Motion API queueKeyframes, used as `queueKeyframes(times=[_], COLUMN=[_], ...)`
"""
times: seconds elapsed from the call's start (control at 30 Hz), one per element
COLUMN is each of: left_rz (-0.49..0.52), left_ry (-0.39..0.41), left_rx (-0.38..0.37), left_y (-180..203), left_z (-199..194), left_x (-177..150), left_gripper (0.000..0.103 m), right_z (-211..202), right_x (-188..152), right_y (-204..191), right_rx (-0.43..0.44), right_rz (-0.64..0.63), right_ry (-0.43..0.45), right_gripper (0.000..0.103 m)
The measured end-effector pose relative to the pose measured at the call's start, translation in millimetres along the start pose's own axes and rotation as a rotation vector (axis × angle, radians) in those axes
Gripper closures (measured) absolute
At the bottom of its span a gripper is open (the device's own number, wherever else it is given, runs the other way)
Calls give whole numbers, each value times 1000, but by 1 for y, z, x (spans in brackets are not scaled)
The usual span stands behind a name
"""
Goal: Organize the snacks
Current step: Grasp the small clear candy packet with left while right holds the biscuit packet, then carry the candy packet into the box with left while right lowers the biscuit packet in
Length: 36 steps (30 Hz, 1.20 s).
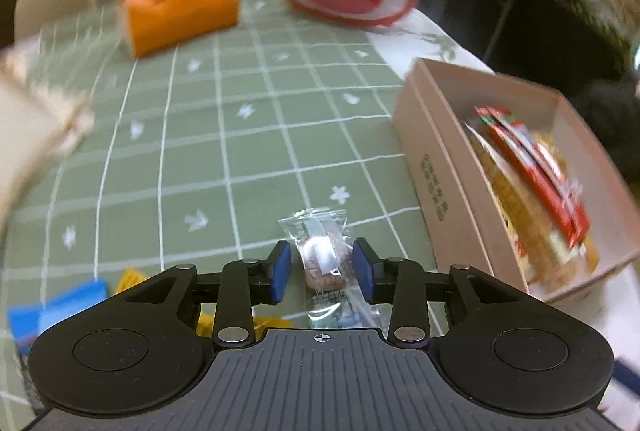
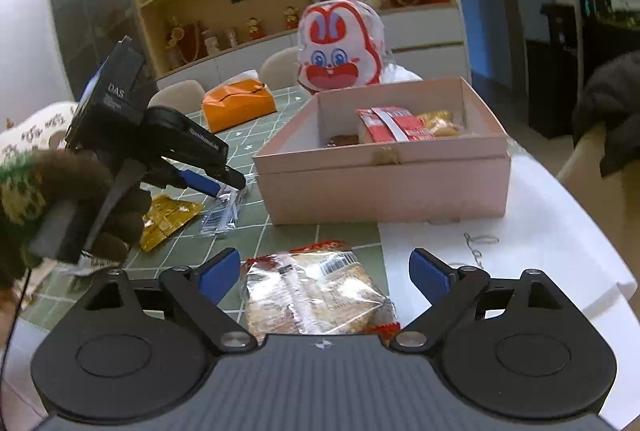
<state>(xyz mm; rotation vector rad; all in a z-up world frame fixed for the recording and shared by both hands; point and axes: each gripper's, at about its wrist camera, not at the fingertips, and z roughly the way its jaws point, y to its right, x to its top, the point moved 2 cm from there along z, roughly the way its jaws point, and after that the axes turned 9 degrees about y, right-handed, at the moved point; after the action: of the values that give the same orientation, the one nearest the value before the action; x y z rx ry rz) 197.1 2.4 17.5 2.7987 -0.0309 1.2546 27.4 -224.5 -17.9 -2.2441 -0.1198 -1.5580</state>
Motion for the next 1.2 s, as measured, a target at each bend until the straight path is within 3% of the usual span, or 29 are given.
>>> queueKeyframes(times=[0.1, 0.33, 0.43, 0.57, 0.83, 0.93, 1.2], left_rz=[103, 164, 152, 187, 304, 308, 283], left_ry=[23, 7, 3, 0, 16, 36, 77], left_rx=[-10, -50, -67, -144, -210, -230, -262], left_y=[16, 26, 24, 28, 43, 39, 33], left_z=[-4, -2, -11, -40, -102, -108, -112], left_x=[-6, -16, -21, -46, -103, -110, -115], left_gripper=[62, 54, 61, 61, 61, 61, 61], right_z=[2, 7, 8, 10, 15, 20, 17], right_x=[0, -1, -2, -2, -2, 0, -5], right_y=[9, 25, 29, 30, 27, 19, 4], right_rx=[12, 29, 23, 16, 17, 39, 75], right_rz=[64, 175, 201, 206, 179, 110, -47], right_ry=[-12, -30, -36, -44, -85, -130, -204], right_gripper=[11, 11, 11, 11, 7, 0, 0])
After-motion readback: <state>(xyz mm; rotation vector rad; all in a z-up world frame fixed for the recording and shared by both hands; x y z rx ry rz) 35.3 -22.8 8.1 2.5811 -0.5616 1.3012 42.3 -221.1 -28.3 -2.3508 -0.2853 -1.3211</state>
